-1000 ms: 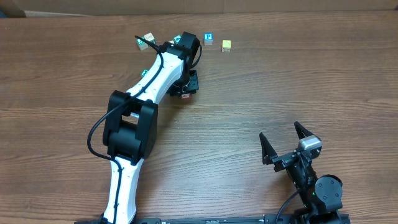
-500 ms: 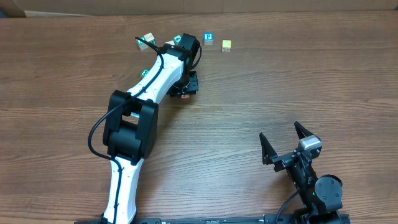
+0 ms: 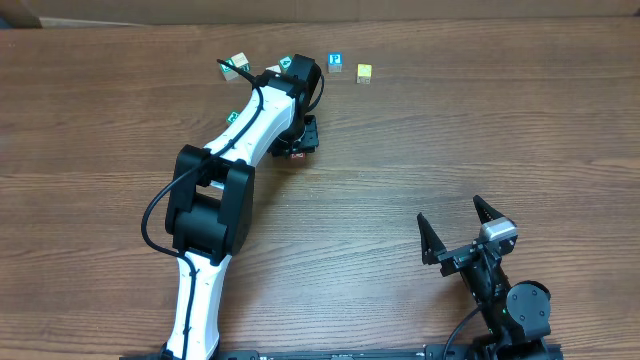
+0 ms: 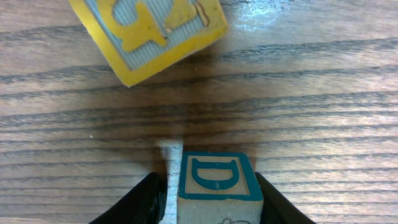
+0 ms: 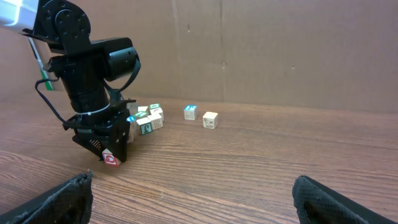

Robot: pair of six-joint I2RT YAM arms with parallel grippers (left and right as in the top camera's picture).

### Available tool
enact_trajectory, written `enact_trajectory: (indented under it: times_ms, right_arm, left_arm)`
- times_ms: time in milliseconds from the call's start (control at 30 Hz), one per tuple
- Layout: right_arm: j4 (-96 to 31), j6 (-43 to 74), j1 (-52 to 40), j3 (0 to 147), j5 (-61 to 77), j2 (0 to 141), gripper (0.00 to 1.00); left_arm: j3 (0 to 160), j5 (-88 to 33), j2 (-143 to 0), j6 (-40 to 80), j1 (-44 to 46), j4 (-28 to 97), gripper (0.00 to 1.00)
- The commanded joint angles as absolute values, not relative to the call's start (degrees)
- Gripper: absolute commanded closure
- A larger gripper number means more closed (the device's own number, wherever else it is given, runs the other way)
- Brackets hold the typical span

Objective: Form a horizontal line
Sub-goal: 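Close the left gripper on the teal D block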

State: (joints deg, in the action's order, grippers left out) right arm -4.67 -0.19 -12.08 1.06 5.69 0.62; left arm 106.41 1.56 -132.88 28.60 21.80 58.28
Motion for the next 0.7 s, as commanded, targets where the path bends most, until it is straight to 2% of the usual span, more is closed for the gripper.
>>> enact_trajectory:
  times_ms: [0,367,667]
  right_arm:
    - [-4.4,0.2,-11.9,0.5,5.3,0.2,0.0]
    - [-4.4,0.2,-11.9,0.5,5.3,0.2,0.0]
    - [-4.4,0.2,-11.9,0.5,5.3,0.2,0.0]
  left_arm:
    - [105.6,2.3,-133.8,29.4,22.6,58.0,0.58]
    - [105.1,3.2,-133.8,29.4,22.6,57.3,0.58]
    - [105.1,3.2,-133.8,29.4,22.6,56.5,0.66]
